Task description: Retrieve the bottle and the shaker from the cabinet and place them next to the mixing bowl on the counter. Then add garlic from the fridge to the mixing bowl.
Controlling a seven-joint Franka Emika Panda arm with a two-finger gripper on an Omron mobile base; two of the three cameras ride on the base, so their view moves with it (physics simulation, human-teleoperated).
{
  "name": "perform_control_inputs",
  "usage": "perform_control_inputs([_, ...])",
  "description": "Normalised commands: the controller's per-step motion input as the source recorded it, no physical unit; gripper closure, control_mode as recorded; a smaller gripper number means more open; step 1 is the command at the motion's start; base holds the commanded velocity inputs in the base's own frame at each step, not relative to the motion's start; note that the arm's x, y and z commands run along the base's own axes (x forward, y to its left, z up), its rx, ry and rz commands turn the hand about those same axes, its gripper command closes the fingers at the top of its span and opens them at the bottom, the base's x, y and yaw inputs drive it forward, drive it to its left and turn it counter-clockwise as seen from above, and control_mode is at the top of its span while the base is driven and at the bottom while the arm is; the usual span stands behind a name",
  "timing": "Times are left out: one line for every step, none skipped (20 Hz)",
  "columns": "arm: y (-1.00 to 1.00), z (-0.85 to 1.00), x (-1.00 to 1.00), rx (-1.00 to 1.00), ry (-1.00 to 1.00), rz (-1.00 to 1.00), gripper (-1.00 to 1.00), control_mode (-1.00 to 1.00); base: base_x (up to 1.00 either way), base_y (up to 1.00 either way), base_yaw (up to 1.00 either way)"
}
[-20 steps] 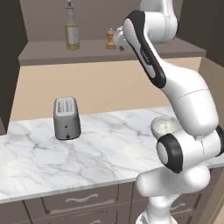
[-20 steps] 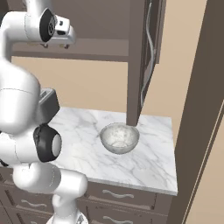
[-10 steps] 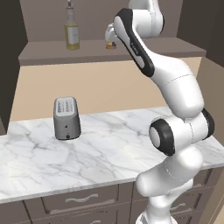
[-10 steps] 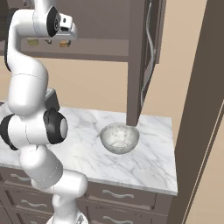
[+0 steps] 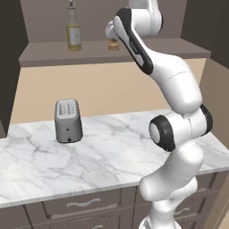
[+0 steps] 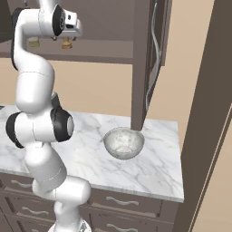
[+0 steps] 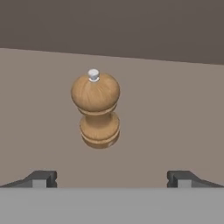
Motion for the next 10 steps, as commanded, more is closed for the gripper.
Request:
perform_control_inputs([0.00,-0.17,0.04,0.00,-0.21,0.00,-1.00,-1.00,0.00,0.00,0.00])
perform_control_inputs([0.00,-0.20,0.00,0.00,-0.24,0.00,-1.00,-1.00,0.00,0.00,0.00])
perform_control_inputs([0.00,-0.22,0.00,0.00,-0.23,0.00,-1.00,-1.00,0.00,0.00,0.00])
perform_control_inputs([0.00,-0.21,0.00,0.00,-0.21,0.00,-1.00,-1.00,0.00,0.00,0.00])
perform_control_inputs([0.02,-0.09,0.00,0.00,-0.16,0.00,-1.00,-1.00,0.00,0.00,0.00])
perform_control_inputs([0.04,0.00,0.00,0.00,-0.07,0.00,-1.00,-1.00,0.00,0.00,0.00])
perform_control_inputs([0.08,0.00,0.00,0.00,-0.01,-0.01,-1.00,-1.00,0.00,0.00,0.00])
perform_control_inputs([0.11,0.00,0.00,0.00,0.00,-0.01,-1.00,-1.00,0.00,0.00,0.00])
perform_control_inputs([0.14,0.00,0.05,0.00,0.00,-0.01,-1.00,-1.00,0.00,0.00,0.00])
perform_control_inputs([0.15,-0.01,0.11,0.00,0.00,-0.01,-1.00,-1.00,0.00,0.00,0.00])
